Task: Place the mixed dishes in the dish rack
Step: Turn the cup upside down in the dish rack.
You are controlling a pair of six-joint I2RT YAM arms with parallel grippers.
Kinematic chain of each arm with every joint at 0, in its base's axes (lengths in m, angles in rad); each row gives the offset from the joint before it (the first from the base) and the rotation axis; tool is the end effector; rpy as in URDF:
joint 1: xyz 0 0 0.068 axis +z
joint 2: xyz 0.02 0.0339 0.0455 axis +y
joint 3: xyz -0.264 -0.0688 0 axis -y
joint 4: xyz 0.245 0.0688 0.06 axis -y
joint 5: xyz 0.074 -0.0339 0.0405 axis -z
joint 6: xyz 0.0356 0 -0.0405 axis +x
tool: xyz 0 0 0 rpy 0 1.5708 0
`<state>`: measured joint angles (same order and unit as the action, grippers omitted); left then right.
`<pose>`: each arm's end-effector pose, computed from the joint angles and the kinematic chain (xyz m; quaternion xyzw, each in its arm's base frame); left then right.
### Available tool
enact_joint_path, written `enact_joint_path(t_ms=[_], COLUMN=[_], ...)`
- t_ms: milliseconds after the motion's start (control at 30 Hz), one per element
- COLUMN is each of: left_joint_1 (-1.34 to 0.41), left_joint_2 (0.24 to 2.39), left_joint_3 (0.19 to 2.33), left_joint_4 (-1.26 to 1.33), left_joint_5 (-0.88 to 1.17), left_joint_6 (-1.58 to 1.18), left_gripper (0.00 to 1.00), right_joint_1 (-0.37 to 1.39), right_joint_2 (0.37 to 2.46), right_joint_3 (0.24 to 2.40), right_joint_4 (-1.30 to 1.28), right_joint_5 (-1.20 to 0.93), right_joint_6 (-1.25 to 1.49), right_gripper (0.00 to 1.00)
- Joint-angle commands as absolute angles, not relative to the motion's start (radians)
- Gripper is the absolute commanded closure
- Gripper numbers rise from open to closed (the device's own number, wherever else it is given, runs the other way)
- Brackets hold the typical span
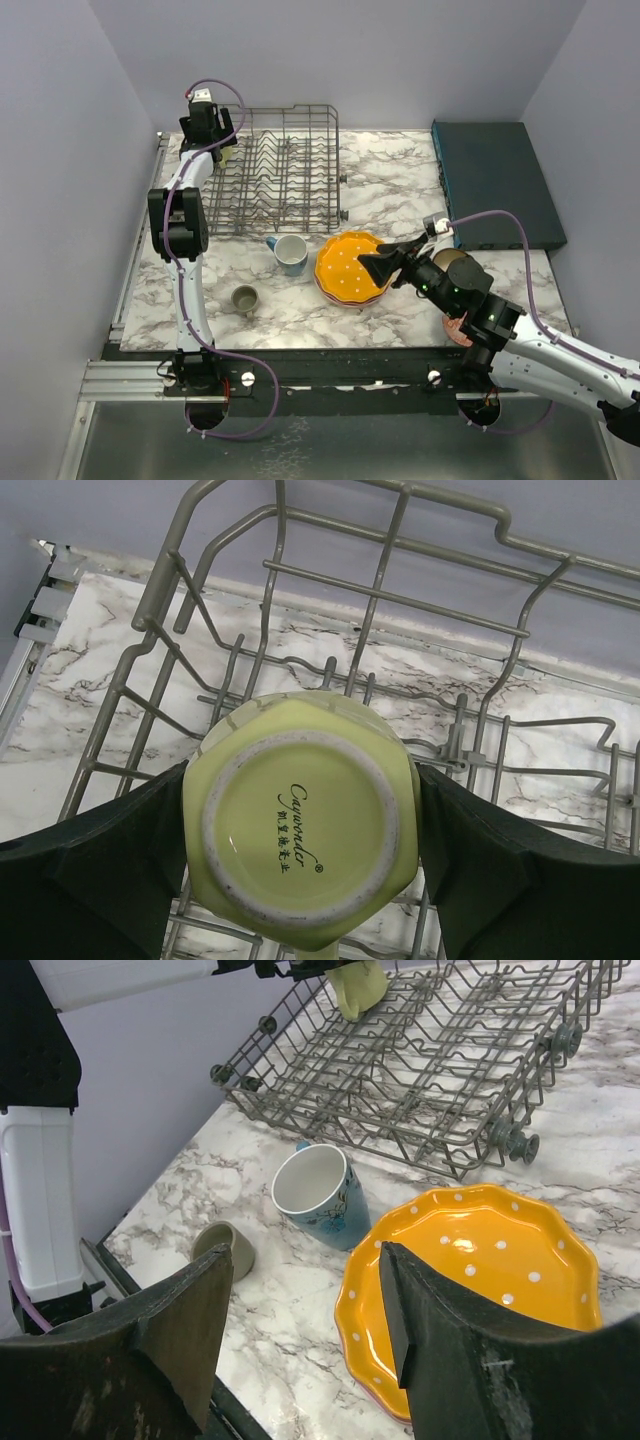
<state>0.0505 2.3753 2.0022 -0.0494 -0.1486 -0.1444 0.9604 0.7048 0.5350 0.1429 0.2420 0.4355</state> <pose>0.5588 0.0335 0.2184 -0.1216 0.8294 0.0368 0.5439 0.1096 0.1418 0.2994 -0.1032 0.7088 0.3787 0.5861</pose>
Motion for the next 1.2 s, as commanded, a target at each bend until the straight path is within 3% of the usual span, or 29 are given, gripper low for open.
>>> enact_joint_path(t_ms=[0,633,733,833,1167], left_joint_1=[0.054,0.054,0.054,0.054,0.053], left_joint_2=[2.375,2.361,2.349,2.340,2.307], left_joint_3=[2.060,2.041,2.032,2.024,1.996], left_joint_4=[0.018,0.020,0.025,0.029,0.034], left_joint_5=[-0.188,-0.231,-0.236,-0.235,-0.244], left_joint_6=[-0.120,-0.111,-0.107,-0.103,-0.096], left_gripper=[0.97,0.34,0.21,0.01,0.01], right_joint_1=[0.956,0.956,0.957,0.957,0.957], right_joint_2=[0.714,0.720,0.714,0.710,0.690], right_joint_3=[0.532,0.534,0.534,0.531,0.529], right_joint_4=[0.179,0.175,0.170,0.168,0.151], right_joint_5=[0.256,0.257,0.259,0.261,0.258], right_joint_6=[0.418,0.423,0.425,0.428,0.450], right_gripper=[0.33,0.30,0.29,0.29,0.27])
